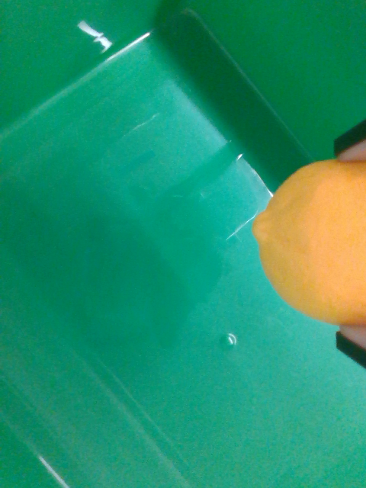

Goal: Pick fruit

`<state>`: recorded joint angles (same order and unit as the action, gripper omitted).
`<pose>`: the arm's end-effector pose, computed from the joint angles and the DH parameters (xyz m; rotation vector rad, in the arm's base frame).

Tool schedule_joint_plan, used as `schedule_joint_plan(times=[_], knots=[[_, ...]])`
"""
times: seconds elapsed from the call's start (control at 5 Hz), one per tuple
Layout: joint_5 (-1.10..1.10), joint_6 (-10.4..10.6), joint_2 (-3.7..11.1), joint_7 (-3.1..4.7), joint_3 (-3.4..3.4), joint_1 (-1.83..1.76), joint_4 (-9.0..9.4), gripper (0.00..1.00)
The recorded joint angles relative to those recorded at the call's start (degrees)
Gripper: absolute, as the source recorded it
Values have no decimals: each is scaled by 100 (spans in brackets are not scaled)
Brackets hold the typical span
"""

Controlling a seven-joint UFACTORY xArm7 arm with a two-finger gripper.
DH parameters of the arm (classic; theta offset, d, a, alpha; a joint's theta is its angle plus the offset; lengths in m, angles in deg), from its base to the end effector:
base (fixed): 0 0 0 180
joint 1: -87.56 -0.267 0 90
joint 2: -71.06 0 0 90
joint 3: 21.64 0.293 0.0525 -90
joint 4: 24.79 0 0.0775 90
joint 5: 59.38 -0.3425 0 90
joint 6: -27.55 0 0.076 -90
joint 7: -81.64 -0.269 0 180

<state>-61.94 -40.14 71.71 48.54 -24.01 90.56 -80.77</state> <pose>0.3975 -0.0276 0.1494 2.9243 -1.0557 -0.3413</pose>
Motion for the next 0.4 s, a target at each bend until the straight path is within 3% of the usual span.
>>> schedule_joint_plan(times=[0.2, 0.4], knots=[[0, 0, 0, 0, 0, 0, 0, 100], [8, -270, -91, -13, -2, -1, -179, 100]])
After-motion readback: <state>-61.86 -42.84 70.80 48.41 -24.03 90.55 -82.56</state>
